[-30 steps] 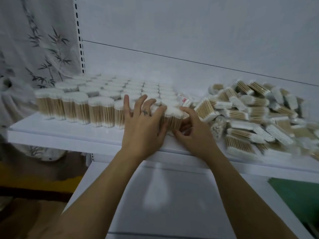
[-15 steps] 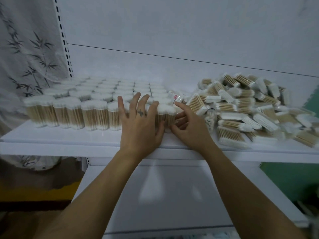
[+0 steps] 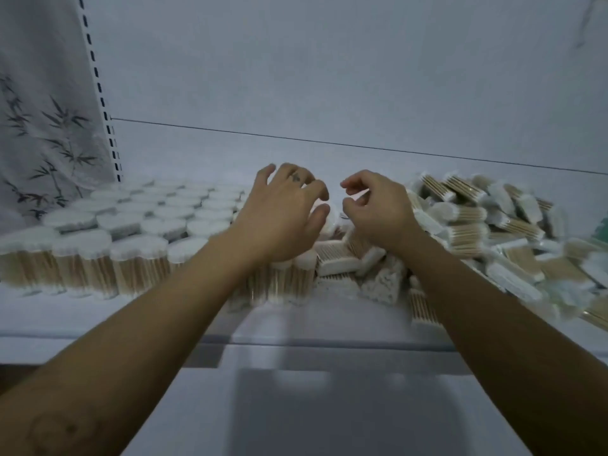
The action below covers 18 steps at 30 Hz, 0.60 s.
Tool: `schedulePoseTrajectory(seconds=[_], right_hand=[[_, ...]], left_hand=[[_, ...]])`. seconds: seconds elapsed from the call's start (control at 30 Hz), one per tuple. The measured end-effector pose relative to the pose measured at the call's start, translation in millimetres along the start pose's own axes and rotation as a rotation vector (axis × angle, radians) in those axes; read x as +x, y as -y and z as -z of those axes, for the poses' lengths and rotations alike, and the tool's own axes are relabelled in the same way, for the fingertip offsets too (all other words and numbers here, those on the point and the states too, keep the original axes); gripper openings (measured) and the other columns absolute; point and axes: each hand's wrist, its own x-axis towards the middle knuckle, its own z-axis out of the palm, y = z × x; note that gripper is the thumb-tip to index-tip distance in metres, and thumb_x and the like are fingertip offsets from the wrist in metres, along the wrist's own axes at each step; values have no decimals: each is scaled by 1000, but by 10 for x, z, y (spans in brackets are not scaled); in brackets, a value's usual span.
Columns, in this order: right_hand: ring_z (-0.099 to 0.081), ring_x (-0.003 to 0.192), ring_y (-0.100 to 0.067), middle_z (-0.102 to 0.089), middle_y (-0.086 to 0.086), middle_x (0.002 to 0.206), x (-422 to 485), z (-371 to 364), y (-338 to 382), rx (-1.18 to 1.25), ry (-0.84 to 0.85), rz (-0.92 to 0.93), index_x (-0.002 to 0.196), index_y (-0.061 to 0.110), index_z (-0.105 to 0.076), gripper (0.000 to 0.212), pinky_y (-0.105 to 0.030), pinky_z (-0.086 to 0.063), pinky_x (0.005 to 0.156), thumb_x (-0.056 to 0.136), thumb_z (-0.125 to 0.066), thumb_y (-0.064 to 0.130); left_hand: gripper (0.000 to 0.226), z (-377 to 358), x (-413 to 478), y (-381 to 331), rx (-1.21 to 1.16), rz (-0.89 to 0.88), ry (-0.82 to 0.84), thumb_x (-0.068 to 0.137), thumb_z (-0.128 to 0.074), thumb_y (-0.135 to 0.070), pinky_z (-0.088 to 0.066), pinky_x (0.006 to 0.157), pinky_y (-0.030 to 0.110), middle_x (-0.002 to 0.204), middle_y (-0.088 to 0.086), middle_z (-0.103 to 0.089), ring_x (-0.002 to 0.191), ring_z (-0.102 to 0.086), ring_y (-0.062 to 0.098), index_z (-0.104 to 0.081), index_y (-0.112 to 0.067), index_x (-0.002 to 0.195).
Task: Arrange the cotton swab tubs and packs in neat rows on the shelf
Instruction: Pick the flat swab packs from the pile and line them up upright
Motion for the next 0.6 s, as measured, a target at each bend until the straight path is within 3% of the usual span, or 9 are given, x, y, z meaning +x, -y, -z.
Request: schedulePoseTrajectory(seconds=[0.17,0.33,0.47,0.53,0.6], right_hand=[[-59,95,-16,-64,4,104,684,9,-176,-278,295,-3,108,21,-66,23,-29,-48,81,86,-63,27],[-56,112,-28,-57,-7,129,1148,-353,-204,-564,749,-56,130,12,-54,76,-42,-48,96,77,-63,66],[-55,104,-25,-54,-9,132,1214,-600,-313,-522,1062,-128,135,12,-48,66,-35,-43,85,86,-64,54],[-57,108,-23,-53,-6,134,1219,-713,-364,-513,1115,-160,139,17,-46,85,-38,-45,87,72,-70,64],[-49,123,-30,-45,-5,143,1278,-908,-452,-553,1070,-189,147,28,-36,123,-48,-43,98,41,-72,80]], left_hand=[[34,-123,500,147,-90,143,194,97,-44,-44,-42,95,39,126,-1,-57,115,-51,20,-55,-26,124],[35,-254,779,235,-83,260,319,95,-51,-43,-45,98,40,127,-3,-58,116,-53,18,-57,-25,124],[37,-328,860,233,-51,291,399,95,-50,-46,-45,98,40,127,-4,-59,114,-54,18,-57,-25,124],[38,-339,880,229,12,288,434,94,-50,-49,-44,98,40,129,-4,-57,117,-52,19,-56,-27,125],[39,-336,890,209,40,290,460,94,-50,-50,-42,99,40,131,-3,-56,120,-50,19,-55,-28,126]])
